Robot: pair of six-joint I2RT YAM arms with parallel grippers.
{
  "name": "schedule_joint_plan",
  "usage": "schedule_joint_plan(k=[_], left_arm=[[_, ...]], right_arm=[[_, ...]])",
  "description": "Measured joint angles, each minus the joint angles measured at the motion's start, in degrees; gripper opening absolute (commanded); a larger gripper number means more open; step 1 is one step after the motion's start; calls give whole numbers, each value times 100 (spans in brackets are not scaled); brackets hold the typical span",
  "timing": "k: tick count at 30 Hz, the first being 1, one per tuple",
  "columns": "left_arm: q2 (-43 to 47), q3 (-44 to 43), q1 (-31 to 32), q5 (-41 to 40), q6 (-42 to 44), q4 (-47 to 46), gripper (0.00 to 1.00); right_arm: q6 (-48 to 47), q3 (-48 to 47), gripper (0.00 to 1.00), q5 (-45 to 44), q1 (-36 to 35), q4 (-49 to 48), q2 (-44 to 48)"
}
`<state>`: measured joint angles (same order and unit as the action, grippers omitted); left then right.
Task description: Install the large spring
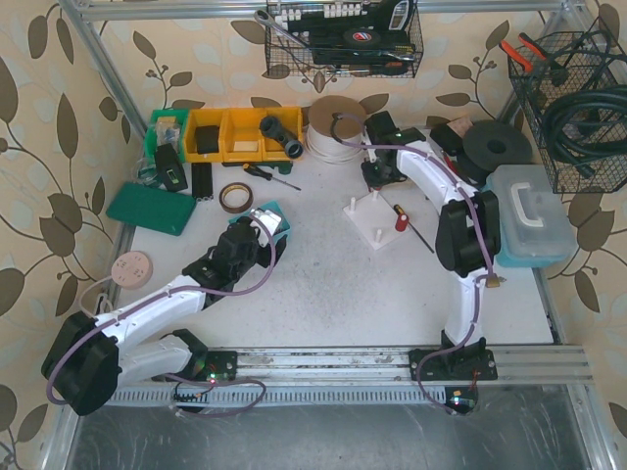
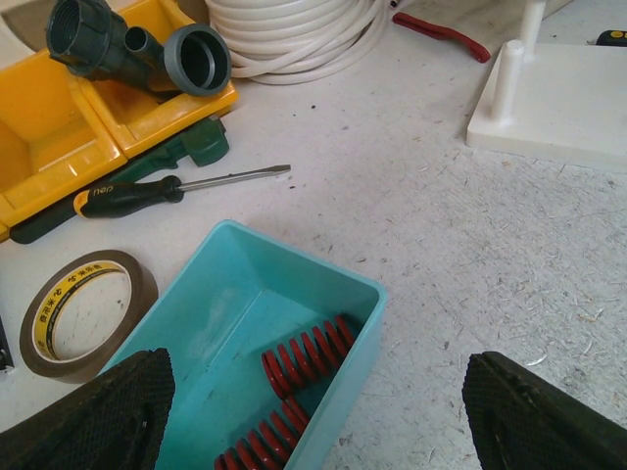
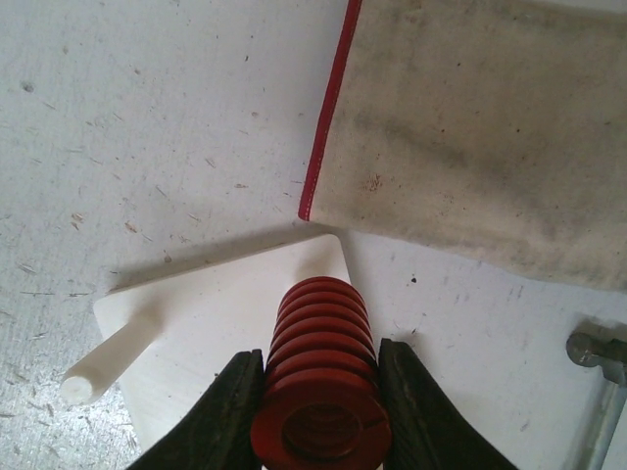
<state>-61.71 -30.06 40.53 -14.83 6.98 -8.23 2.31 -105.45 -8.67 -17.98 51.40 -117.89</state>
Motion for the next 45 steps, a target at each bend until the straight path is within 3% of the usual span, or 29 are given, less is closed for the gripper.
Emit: schedule_joint_plan(k=[9,14,17,20,29,32,38,40,42,45], left_arm=[[2,0,0,20,24,4,83],[15,0,0,33,24,9,83],[33,0,0,42,26,9,83],[33,0,0,39,26,2,83],[33,-4,0,-334,-317,90,90],[26,-109,0,-667,-686,424,87],[-155,-938,-4,-1093,-1528,1375,80],[-289,-1259,-4,-1187,-1803,1727,80],[-455,-1556,-9,-1211,-2037,2090,80],[-616,-1875,-11,-1200,-2282,2557,79]], right_arm=[[2,-79,2,120,68,0,-264],[4,-219,20,210,114,2,-496],[11,-264,38,249,127,11,-573],[11,-328,50,249,127,63,-614],[105,-540,61,260,127,282,-428],[162,-153,64,376,122,240,122],[426,1528,74,625,-101,-136,2293],[546,2105,83,654,-238,-297,2999],[647,2686,99,680,-361,-452,3641],[776,3458,100,669,-415,-632,4415]])
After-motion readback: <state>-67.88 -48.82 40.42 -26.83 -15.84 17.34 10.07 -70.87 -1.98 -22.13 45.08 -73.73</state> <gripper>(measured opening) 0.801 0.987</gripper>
